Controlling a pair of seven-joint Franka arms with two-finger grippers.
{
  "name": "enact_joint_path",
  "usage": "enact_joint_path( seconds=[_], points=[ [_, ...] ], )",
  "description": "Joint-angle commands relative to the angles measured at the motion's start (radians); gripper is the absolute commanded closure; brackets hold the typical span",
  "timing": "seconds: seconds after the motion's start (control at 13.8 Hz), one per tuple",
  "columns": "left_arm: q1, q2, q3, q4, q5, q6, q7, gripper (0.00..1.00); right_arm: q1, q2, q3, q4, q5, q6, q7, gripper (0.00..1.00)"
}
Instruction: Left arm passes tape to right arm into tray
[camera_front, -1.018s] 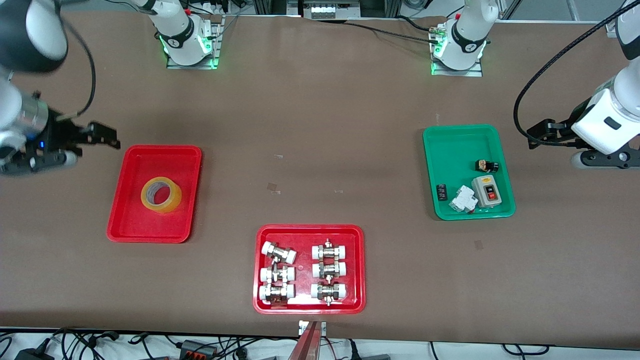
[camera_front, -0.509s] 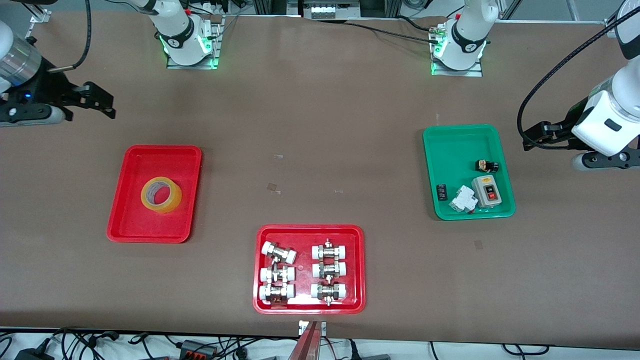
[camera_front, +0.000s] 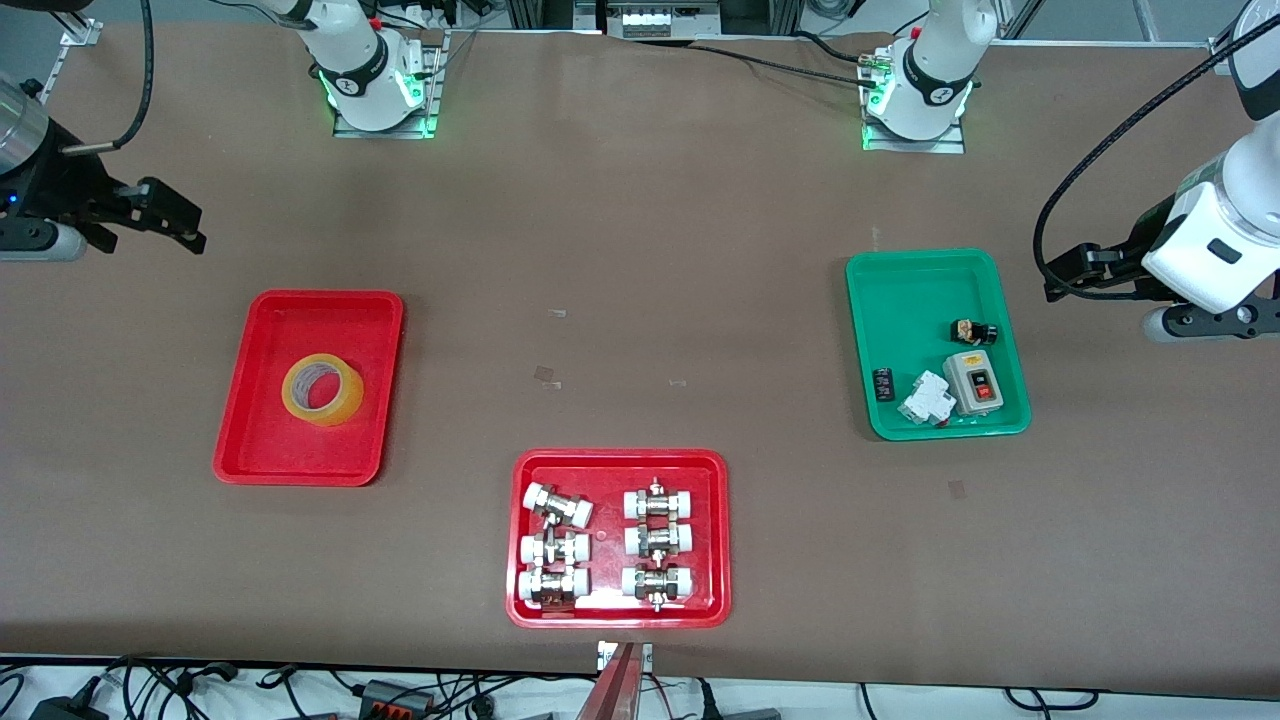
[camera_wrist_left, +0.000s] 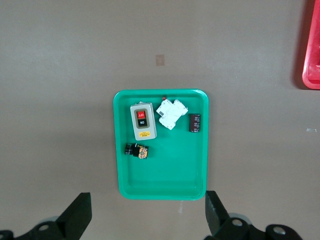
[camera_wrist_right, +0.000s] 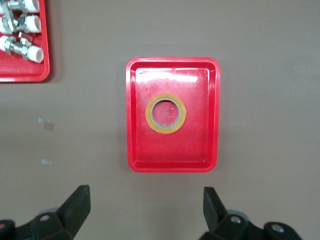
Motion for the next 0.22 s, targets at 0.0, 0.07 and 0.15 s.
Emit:
enact_joint_path(
  seconds=[0.0, 0.07, 0.15],
  points=[
    [0.01, -0.006, -0.009, -0.007, -0.013, 0.006, 0.003, 0.0, -0.008, 0.017, 0.004, 0.033, -0.002, -0.008, 0.017, 0.0],
    [0.01, -0.006, -0.009, -0.005, -0.013, 0.006, 0.003, 0.0, -0.009, 0.017, 0.003, 0.036, -0.002, -0.01, 0.017, 0.0],
    [0.01, -0.006, -0.009, -0.005, -0.015, 0.006, 0.003, 0.0, -0.009, 0.021, 0.003, 0.043, -0.002, -0.01, 0.015, 0.0]
  ],
)
